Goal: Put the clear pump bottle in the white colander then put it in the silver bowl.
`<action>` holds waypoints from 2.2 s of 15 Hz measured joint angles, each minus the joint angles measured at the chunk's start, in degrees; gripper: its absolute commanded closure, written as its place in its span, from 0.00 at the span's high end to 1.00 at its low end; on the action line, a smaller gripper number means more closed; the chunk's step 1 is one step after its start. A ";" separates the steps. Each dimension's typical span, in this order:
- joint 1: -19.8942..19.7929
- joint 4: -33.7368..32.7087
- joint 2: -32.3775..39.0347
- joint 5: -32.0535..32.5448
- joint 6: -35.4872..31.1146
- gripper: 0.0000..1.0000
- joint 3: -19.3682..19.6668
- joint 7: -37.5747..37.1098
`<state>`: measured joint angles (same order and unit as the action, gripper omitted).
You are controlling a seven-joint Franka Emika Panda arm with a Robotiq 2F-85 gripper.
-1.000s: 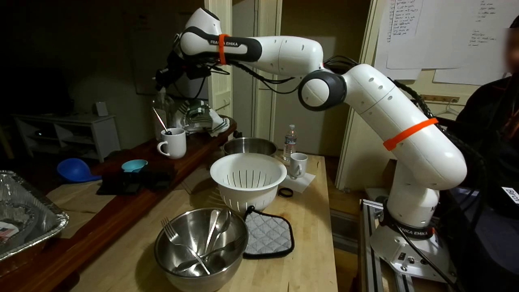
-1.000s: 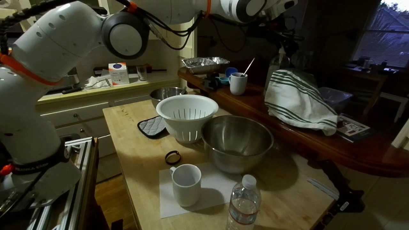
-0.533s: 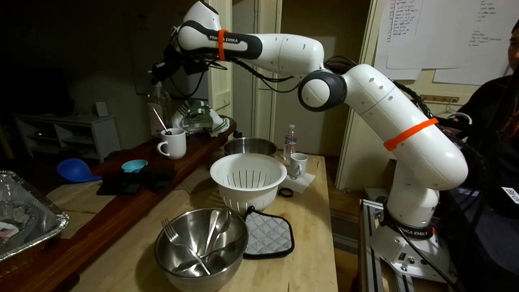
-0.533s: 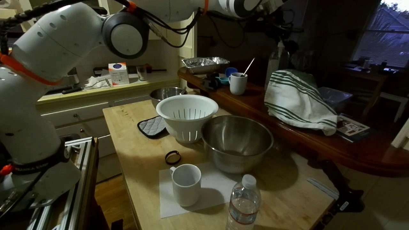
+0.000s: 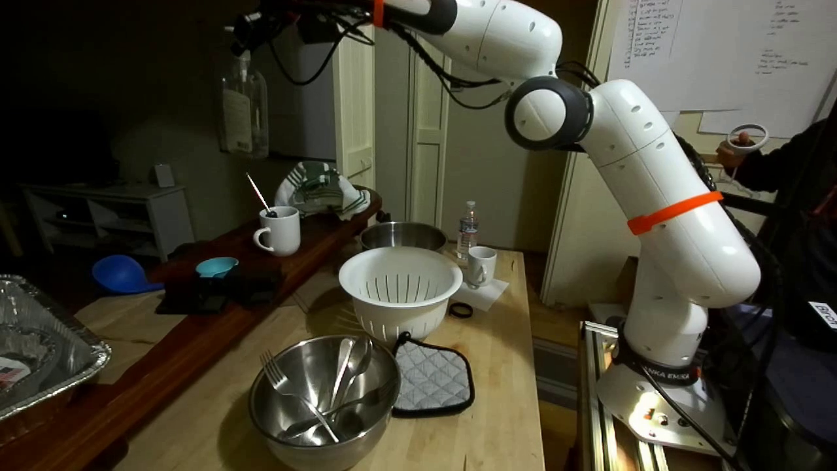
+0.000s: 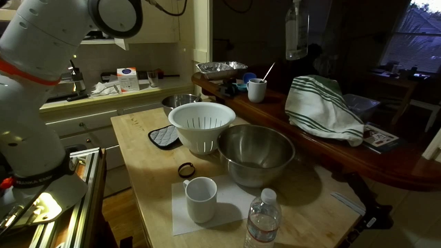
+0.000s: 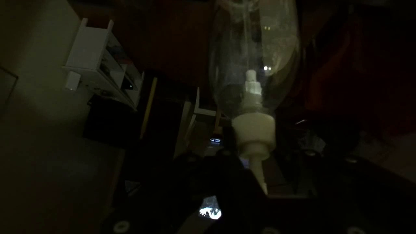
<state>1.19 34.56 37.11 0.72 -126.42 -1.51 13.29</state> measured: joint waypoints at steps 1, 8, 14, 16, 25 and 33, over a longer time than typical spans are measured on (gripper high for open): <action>0.07 0.43 -1.70 0.47 0.68 0.09 0.34 -0.61; 4.08 9.75 -12.10 4.22 1.46 0.09 1.33 -11.10; 9.84 25.12 -20.44 14.29 -6.22 0.09 3.83 -28.48; 11.34 30.38 -23.00 18.73 -8.49 0.09 4.35 -33.84; 17.45 55.17 -37.12 46.82 -11.80 0.09 6.18 -69.33; 11.86 78.27 -52.62 62.59 -7.61 0.09 -5.78 -99.59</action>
<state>13.05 112.84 -15.51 63.31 -134.03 -7.30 -86.30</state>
